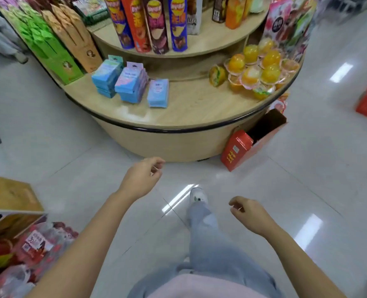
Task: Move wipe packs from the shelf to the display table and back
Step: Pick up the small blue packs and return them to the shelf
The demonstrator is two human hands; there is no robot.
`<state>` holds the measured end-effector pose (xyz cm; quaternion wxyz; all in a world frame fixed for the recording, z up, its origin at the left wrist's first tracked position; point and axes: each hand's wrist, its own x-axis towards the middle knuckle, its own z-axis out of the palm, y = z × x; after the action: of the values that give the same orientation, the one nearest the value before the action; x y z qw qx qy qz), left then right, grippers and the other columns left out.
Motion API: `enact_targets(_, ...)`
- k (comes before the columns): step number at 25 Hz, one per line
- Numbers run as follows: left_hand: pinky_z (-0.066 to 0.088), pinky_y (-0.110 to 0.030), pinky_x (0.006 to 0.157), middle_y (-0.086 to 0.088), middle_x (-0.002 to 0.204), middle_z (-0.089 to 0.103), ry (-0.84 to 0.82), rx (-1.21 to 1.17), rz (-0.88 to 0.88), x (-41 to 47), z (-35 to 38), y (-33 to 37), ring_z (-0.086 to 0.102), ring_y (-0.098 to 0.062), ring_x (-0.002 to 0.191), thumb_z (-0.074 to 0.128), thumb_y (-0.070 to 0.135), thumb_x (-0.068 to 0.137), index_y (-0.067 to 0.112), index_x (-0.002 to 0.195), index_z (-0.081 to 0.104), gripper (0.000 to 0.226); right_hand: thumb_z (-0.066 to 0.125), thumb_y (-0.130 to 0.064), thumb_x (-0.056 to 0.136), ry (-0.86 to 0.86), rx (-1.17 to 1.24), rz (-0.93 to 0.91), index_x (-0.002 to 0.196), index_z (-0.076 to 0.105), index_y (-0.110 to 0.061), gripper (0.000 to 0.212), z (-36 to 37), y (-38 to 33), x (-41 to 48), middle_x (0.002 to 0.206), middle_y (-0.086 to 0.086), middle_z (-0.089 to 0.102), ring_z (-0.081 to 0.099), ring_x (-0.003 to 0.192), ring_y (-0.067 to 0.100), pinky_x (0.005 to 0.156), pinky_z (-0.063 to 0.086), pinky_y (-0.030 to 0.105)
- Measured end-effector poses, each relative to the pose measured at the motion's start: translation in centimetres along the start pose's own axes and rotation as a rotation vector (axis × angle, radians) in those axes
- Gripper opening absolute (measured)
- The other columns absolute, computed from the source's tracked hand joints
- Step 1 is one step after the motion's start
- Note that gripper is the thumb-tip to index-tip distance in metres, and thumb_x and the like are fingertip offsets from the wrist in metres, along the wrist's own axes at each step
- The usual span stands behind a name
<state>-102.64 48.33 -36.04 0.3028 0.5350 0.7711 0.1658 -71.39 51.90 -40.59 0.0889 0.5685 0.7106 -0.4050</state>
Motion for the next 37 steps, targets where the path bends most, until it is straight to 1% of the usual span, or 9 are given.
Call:
enact_targets(8, 0.050, -0.029, 0.084, 0.004, 0.099, 0.065, -0.042, -0.135, -0.275, 12.4, -3.0, -3.1, 0.062, -0.014, 0.087, 0.058, 0.018, 0.089, 0.015, 0.119, 0.061, 0.030, 0.058, -0.021, 0.089, -0.082, -0.029, -0.167, 0.111, 0.064, -0.013, 0.025, -10.8, -12.0, 19.9, 0.110, 0.004, 0.067, 0.059, 0.096, 0.015, 0.078, 0.042, 0.022)
enact_targets(12, 0.043, -0.027, 0.090, -0.007, 0.117, 0.064, -0.014, -0.200, -0.351, 21.5, -6.0, -4.1, 0.060, -0.022, 0.103, 0.061, 0.016, 0.087, 0.011, 0.127, 0.054, 0.041, 0.058, -0.019, 0.088, -0.025, 0.087, -0.214, 0.114, 0.062, -0.008, 0.028, -14.7, -21.0, 30.0, 0.105, 0.008, 0.063, 0.056, 0.096, 0.019, 0.083, 0.040, 0.027)
enact_targets(17, 0.035, -0.025, 0.091, -0.010, 0.125, 0.054, -0.017, -0.255, -0.343, 32.9, -7.8, -5.4, 0.050, -0.025, 0.121, 0.059, 0.021, 0.088, 0.003, 0.133, 0.043, 0.051, 0.063, -0.027, 0.084, -0.056, 0.426, 0.021, 0.128, 0.050, -0.013, 0.048, -14.5, -26.8, 40.0, 0.116, 0.010, 0.060, 0.059, 0.107, 0.026, 0.085, 0.045, 0.033)
enact_targets(20, 0.039, -0.033, 0.098, -0.020, 0.125, 0.053, -0.110, -0.250, -0.331, 37.8, -6.0, -6.7, 0.051, -0.033, 0.119, 0.057, 0.048, 0.074, -0.002, 0.127, 0.046, 0.074, 0.060, -0.022, 0.087, -0.125, 0.663, 0.237, 0.137, 0.040, -0.015, 0.055, -12.4, -27.8, 42.9, 0.129, 0.010, 0.055, 0.054, 0.108, 0.022, 0.080, 0.040, 0.029)
enact_targets(24, 0.048, -0.046, 0.091, -0.015, 0.122, 0.057, -0.069, -0.349, -0.482, 41.6, -3.2, -8.2, 0.056, -0.033, 0.113, 0.061, 0.066, 0.054, 0.006, 0.125, 0.045, 0.095, 0.051, -0.015, 0.090, -0.175, 0.854, 0.326, 0.105, 0.045, -0.018, 0.017, -9.9, -28.7, 44.2, 0.095, 0.003, 0.051, 0.050, 0.082, 0.013, 0.069, 0.038, 0.023)
enact_targets(27, 0.049, -0.039, 0.085, -0.015, 0.113, 0.060, -0.052, -0.358, -0.520, 42.6, -4.2, -6.2, 0.058, -0.030, 0.106, 0.070, 0.047, 0.057, 0.003, 0.114, 0.051, 0.073, 0.053, -0.002, 0.084, -0.131, 0.954, 0.330, 0.102, 0.050, -0.013, 0.021, -8.3, -29.9, 44.4, 0.087, 0.005, 0.058, 0.055, 0.070, 0.015, 0.052, 0.043, 0.019)
enact_targets(30, 0.050, -0.034, 0.078, -0.012, 0.105, 0.065, -0.026, -0.420, -0.550, 43.2, -4.3, -6.6, 0.063, -0.028, 0.098, 0.079, 0.029, 0.066, 0.005, 0.107, 0.056, 0.052, 0.054, -0.002, 0.083, -0.074, 1.041, 0.356, 0.088, 0.058, -0.010, 0.010, -7.9, -29.7, 44.9, 0.078, 0.006, 0.060, 0.055, 0.065, 0.016, 0.051, 0.043, 0.017)
enact_targets(33, 0.052, -0.037, 0.078, -0.009, 0.100, 0.068, -0.016, -0.469, -0.600, 43.4, -4.8, -7.4, 0.064, -0.027, 0.091, 0.082, 0.024, 0.066, 0.005, 0.104, 0.058, 0.048, 0.054, -0.006, 0.083, -0.095, 1.028, 0.433, 0.065, 0.047, -0.013, 0.021, -8.5, -28.6, 46.0, 0.072, 0.011, 0.053, 0.047, 0.064, 0.023, 0.052, 0.037, 0.023)
enact_targets(37, 0.053, -0.032, 0.068, -0.009, 0.094, 0.067, -0.047, -0.614, -0.654, 43.0, -5.0, -7.9, 0.065, -0.025, 0.085, 0.082, 0.013, 0.069, 0.003, 0.095, 0.059, 0.036, 0.054, -0.012, 0.086, -0.138, 1.004, 0.504, 0.069, 0.054, -0.013, 0.017, -9.1, -28.1, 46.8, 0.067, 0.006, 0.057, 0.053, 0.065, 0.022, 0.051, 0.042, 0.021)
